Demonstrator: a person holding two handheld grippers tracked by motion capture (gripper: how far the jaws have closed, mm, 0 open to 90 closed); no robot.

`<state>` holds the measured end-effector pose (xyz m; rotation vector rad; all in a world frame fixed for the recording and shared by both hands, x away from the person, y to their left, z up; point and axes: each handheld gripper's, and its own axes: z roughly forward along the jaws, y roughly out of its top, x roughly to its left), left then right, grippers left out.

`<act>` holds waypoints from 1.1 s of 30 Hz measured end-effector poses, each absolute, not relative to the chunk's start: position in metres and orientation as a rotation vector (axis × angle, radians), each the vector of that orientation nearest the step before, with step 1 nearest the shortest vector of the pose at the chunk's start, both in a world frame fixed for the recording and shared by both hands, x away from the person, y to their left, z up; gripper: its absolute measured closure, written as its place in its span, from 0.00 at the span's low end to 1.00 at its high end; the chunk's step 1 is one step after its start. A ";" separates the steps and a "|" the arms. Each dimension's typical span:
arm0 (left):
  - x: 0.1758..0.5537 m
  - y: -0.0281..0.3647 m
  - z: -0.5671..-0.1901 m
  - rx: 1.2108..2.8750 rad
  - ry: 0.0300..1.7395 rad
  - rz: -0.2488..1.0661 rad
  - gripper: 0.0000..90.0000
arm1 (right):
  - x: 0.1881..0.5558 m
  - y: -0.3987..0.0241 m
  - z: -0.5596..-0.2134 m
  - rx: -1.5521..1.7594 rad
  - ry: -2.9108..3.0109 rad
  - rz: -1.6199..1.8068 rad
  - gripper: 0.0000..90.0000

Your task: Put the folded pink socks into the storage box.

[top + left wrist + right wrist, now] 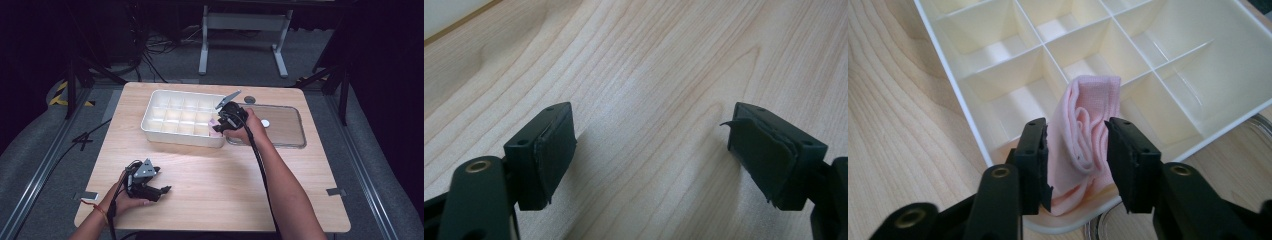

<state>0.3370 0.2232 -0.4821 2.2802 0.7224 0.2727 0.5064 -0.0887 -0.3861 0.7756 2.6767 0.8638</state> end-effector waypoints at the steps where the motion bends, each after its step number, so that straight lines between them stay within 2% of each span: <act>1: 0.337 0.223 -0.482 2.281 0.722 0.273 0.22 | 0.507 -0.088 -0.387 0.779 2.681 0.848 0.71; 5: 0.337 0.223 -0.483 2.274 0.723 0.277 0.22 | 0.513 -0.083 -0.396 0.790 2.723 0.787 0.81; 9: 0.337 0.223 -0.483 2.274 0.723 0.276 0.22 | 0.515 -0.075 -0.401 0.767 2.746 0.703 0.87; 33: 0.337 0.223 -0.483 2.274 0.722 0.277 0.22 | 0.525 -0.060 -0.418 0.767 2.836 0.456 0.89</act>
